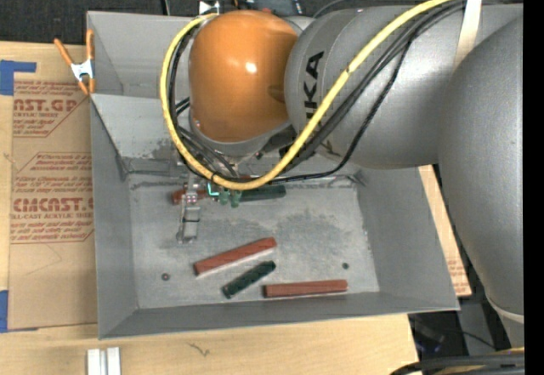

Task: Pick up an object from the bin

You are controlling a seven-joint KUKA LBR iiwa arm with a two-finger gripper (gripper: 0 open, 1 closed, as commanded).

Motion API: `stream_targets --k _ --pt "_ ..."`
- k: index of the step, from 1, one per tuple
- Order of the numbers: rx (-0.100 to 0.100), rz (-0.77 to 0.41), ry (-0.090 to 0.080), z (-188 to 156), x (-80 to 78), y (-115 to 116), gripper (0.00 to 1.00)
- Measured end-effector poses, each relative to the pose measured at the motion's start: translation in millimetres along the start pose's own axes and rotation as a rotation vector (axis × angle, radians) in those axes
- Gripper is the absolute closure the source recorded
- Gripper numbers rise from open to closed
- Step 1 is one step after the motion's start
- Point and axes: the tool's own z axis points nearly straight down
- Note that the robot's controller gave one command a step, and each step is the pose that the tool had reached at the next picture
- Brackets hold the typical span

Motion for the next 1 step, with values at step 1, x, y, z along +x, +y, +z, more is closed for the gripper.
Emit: stream_targets --k 1 --pt "0.002 -0.308 -0.001 113.0 10.4 -60.3 0.0"
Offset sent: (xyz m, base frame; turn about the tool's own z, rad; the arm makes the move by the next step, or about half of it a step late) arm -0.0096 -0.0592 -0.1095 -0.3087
